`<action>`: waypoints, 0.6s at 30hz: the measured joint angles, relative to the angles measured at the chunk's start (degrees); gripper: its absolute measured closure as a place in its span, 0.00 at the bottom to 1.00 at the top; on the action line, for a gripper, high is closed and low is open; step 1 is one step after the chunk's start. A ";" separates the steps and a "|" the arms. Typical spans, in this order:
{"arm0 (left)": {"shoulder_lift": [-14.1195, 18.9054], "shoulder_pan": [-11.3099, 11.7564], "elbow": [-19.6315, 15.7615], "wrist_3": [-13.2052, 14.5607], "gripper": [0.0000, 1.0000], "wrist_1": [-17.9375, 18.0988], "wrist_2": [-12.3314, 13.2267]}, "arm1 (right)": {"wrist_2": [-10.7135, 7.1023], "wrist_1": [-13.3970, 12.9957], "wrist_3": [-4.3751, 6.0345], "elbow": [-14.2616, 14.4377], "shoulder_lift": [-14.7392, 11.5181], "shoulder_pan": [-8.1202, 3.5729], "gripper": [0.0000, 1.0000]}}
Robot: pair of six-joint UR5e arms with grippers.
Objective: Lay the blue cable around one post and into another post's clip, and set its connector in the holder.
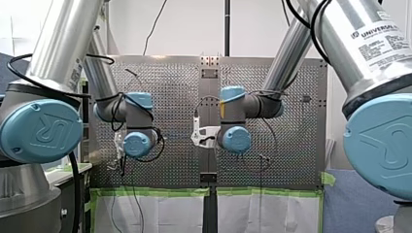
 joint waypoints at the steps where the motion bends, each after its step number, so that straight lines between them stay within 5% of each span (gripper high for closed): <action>1: 0.44 0.28 0.03 0.02 0.93 -0.45 -0.28 | -0.16 0.43 0.42 -0.04 -0.43 -0.10 1.00; 12: 5.71 2.71 3.26 0.09 0.93 -5.71 -2.63 | -1.68 5.37 5.67 -3.94 -6.08 -0.69 1.00; 18: 8.65 3.64 5.59 0.16 0.93 -8.62 -2.46 | -2.12 7.97 6.10 -7.25 -9.42 -0.70 1.00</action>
